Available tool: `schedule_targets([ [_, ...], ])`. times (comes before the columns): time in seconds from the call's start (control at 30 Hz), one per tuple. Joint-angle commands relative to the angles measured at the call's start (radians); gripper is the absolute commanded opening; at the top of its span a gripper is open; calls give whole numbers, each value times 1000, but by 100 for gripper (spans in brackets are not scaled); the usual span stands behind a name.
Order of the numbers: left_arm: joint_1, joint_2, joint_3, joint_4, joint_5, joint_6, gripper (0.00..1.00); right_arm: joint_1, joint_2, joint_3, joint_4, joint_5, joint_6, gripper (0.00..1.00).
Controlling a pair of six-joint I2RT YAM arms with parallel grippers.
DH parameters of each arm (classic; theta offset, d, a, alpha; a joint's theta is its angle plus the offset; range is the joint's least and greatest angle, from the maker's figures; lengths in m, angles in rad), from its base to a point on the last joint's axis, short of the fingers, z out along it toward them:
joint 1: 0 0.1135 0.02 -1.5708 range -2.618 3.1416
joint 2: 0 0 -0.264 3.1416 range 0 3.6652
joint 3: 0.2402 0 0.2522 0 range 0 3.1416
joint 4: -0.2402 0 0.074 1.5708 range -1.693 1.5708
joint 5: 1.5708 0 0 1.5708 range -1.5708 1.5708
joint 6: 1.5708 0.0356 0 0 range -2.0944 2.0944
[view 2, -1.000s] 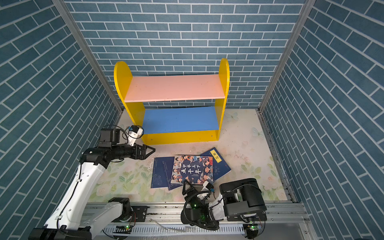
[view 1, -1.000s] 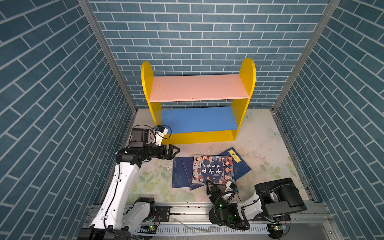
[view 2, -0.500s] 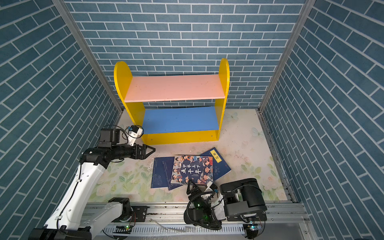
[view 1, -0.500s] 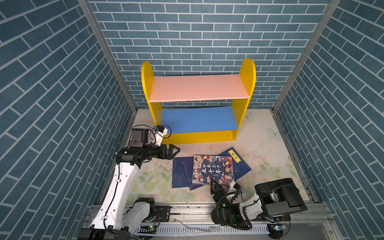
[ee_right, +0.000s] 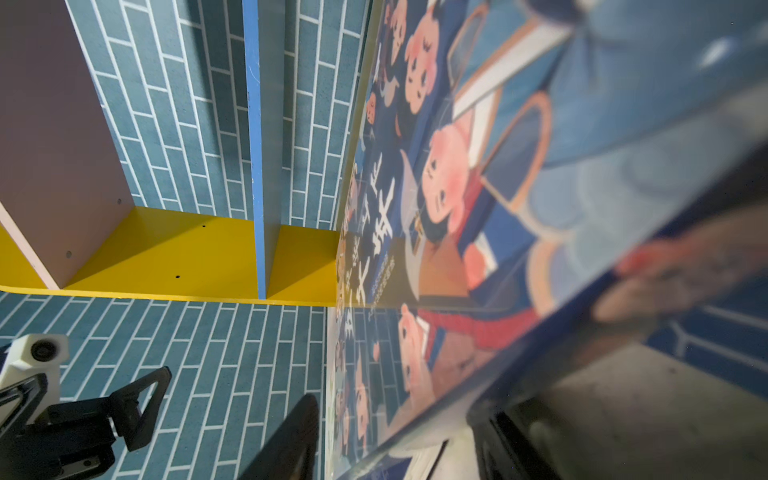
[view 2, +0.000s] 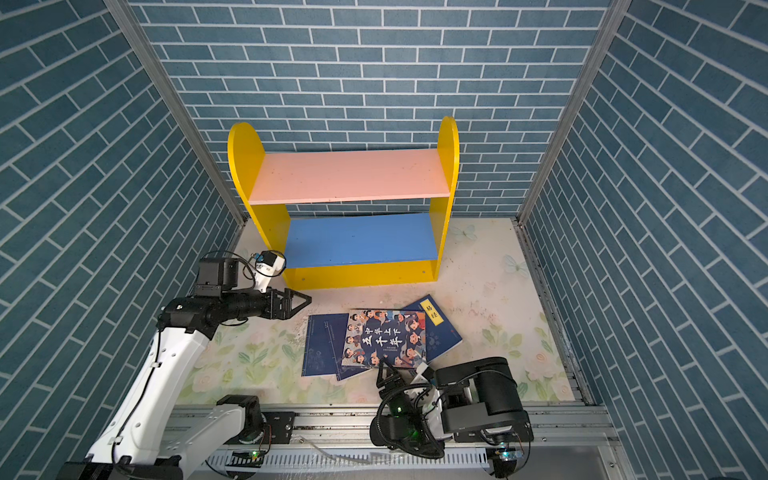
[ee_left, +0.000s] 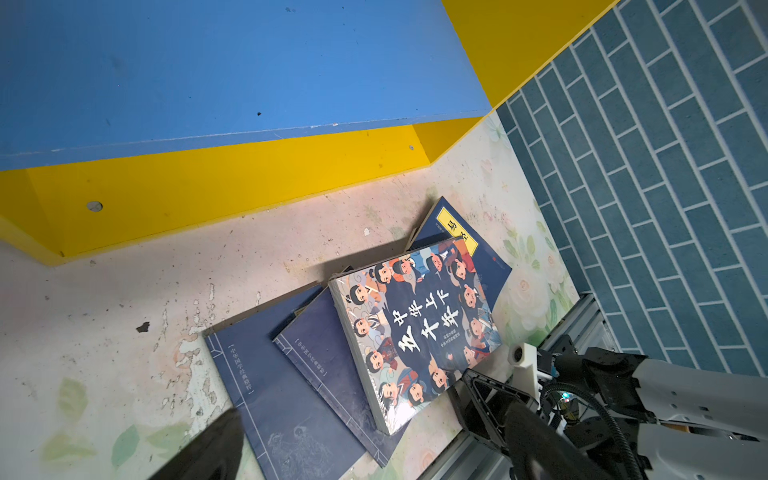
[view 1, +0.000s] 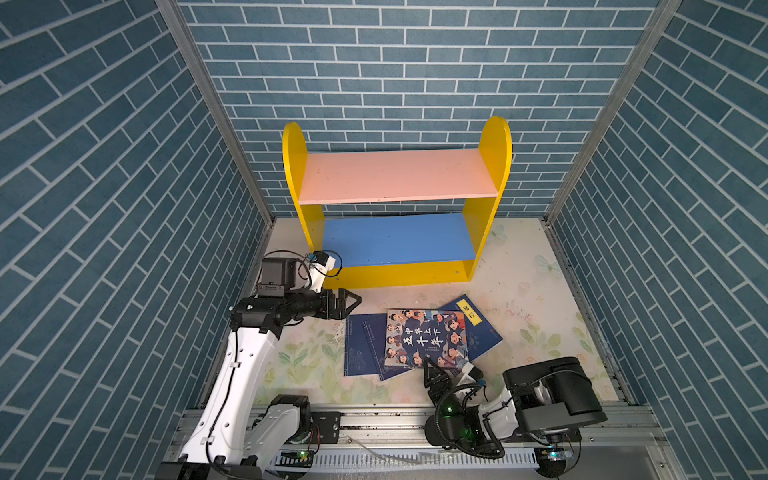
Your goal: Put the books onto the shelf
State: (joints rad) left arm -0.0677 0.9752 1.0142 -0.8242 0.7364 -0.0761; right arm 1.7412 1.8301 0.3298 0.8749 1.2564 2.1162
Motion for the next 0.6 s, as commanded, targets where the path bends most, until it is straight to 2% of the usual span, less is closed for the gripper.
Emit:
schedule_targets([
  [0.0, -13, -8, -28, -2, 80, -50, 100, -25, 80, -28, -5, -10, 448, 53],
  [0.13, -32, 13, -32, -28, 114, -78, 100, -29, 98, -26, 27, -2, 442, 44],
  [0.27, -32, 15, -78, 4, 115, -176, 99, -34, 78, -29, 9, -1, 438, 34],
  [0.37, -34, 18, -128, 49, 131, -254, 99, -39, 47, -35, 6, -4, 408, 29],
  [0.57, -34, 51, -213, 129, 145, -374, 99, -40, -23, -32, -16, -3, 345, 27],
])
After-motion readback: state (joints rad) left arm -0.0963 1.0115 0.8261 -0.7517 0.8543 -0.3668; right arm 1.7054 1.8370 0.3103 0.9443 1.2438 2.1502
